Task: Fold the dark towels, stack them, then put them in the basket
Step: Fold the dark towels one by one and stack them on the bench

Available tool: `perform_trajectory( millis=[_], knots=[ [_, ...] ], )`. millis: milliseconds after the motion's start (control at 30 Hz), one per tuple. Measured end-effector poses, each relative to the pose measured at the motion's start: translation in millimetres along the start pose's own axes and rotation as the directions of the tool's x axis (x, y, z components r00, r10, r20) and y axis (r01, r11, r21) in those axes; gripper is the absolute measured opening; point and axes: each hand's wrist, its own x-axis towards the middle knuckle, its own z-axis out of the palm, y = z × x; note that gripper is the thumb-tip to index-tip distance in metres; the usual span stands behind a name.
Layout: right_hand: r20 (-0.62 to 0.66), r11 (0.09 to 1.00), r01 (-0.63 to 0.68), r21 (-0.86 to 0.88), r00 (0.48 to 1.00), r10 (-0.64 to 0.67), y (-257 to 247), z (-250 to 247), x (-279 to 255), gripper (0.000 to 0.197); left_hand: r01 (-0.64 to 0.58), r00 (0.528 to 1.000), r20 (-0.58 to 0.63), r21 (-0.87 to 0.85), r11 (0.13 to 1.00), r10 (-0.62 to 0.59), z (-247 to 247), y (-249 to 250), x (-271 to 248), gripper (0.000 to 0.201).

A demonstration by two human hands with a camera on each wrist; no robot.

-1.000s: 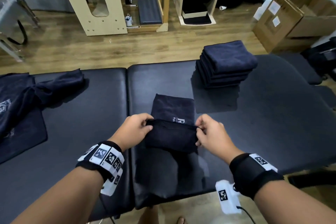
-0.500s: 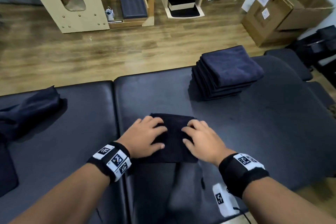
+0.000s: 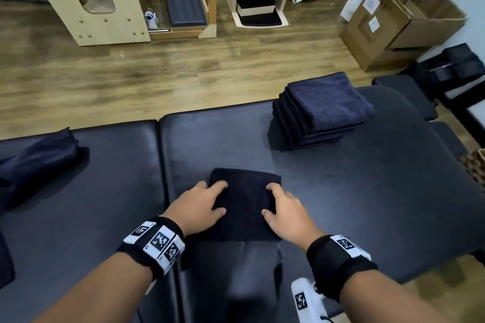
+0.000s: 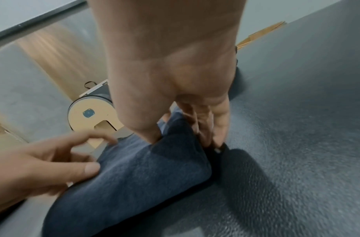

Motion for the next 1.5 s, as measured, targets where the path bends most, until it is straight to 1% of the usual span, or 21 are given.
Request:
perform_trajectory(
  millis=[67,167,233,300,400,467,600,667,733,800,867,933,1000,1067,1100,1167,1200,1267,1333,1433,1500],
  knots=[
    [-0.009,0.997,0.013,0.071,1.0,-0.012,2.0,-1.1,1.6,0.057,0.043,0.999,0.034,-0.05,0.998,-0.041,4.0,7.4,0.4,0.076],
    [-0.039,0.994,0.036,0.104,0.999,-0.032,16.5,-11.3,4.3,0.056,0.092,0.995,0.042,-0.154,0.984,-0.086,14.7,26.0,1.3,0.088],
    [-0.05,0.99,0.042,0.132,0.998,-0.036,31.1,-23.0,5.0,0.056,0.1,0.994,0.068,-0.186,0.978,-0.089,22.5,40.9,2.4,0.097],
    [-0.094,0.982,0.047,0.182,0.995,-0.03,56.1,-39.3,5.5,0.053,0.098,0.992,0.095,-0.199,0.975,-0.08,30.3,63.8,9.3,0.104],
    [-0.206,0.956,0.041,0.289,0.978,0.02,98.6,-65.3,11.0,0.038,0.111,0.991,0.101,-0.228,0.967,-0.09,42.6,106.8,26.4,0.108],
    [-0.259,0.949,0.03,0.315,0.964,0.056,125.8,-85.8,15.5,0.027,0.128,0.991,0.081,-0.257,0.958,-0.111,51.6,138.9,42.2,0.109],
    [-0.317,0.96,0.015,0.28,0.945,0.077,173.5,-127.2,26.1,0.013,0.138,0.99,0.039,-0.318,0.938,-0.132,60.4,195.6,75.3,0.105],
    [-0.332,0.969,0.03,0.245,0.942,0.055,193.2,-141.0,32.8,0.009,0.142,0.99,0.025,-0.327,0.934,-0.141,61.6,216.8,89.7,0.103],
    [-0.302,0.986,0.076,0.147,0.953,-0.028,205.6,-145.3,40.5,0.023,0.166,0.986,0.036,-0.298,0.94,-0.162,64.4,228.0,98.4,0.102],
    [-0.225,0.992,0.117,0.053,0.969,-0.102,214.0,-146.6,43.9,0.033,0.195,0.981,0.049,-0.256,0.947,-0.189,67.5,234.3,102.6,0.1],
    [-0.173,0.992,0.128,0.011,0.977,-0.124,217.9,-146.7,45.6,0.038,0.202,0.979,0.058,-0.259,0.945,-0.194,66.3,233.7,101.5,0.097],
    [-0.157,0.99,0.134,-0.047,0.978,-0.14,218.1,-146.3,46.1,0.038,0.196,0.981,0.057,-0.255,0.947,-0.188,61.5,228.6,96.7,0.089],
    [-0.168,0.976,0.131,-0.174,0.973,-0.161,211.7,-145.5,42.9,0.034,0.203,0.979,0.047,-0.23,0.952,-0.198,56.5,221.0,89.0,0.078],
    [-0.208,0.933,0.128,-0.336,0.956,-0.206,201.2,-143.0,37.8,0.033,0.234,0.972,0.035,-0.206,0.95,-0.231,52.6,211.5,77.5,0.06],
    [-0.212,0.913,0.16,-0.376,0.944,-0.253,191.8,-140.4,34.5,0.033,0.256,0.966,0.023,-0.192,0.947,-0.257,50.2,204.4,68.1,0.051],
    [-0.177,0.864,0.298,-0.407,0.902,-0.394,172.7,-132.5,27.3,0.028,0.29,0.955,-0.002,-0.184,0.939,-0.296,45.8,188.0,46.7,0.039],
    [-0.137,0.833,0.378,-0.404,0.875,-0.464,163.2,-127.9,23.2,0.025,0.299,0.951,-0.019,-0.196,0.934,-0.309,44.2,179.5,36.7,0.035],
    [-0.006,0.768,0.519,-0.375,0.827,-0.562,135.3,-116.4,11.9,0.023,0.336,0.932,-0.058,-0.228,0.914,-0.357,39.6,156.8,10.3,0.029],
    [0.134,0.725,0.614,-0.31,0.784,-0.607,108.9,-97.8,3.4,0.027,0.386,0.902,-0.089,-0.274,0.881,-0.423,34.7,130.8,-17.3,0.027],
    [0.243,0.713,0.689,-0.126,0.719,-0.652,64.0,-66.4,-8.3,0.025,0.433,0.858,-0.14,-0.322,0.842,-0.495,26.6,87.2,-58.3,0.026],
    [0.307,0.712,0.701,-0.046,0.688,-0.657,27.1,-41.3,-15.6,0.023,0.466,0.821,-0.171,-0.348,0.813,-0.544,18.3,50.4,-87.8,0.017]
  ],
)
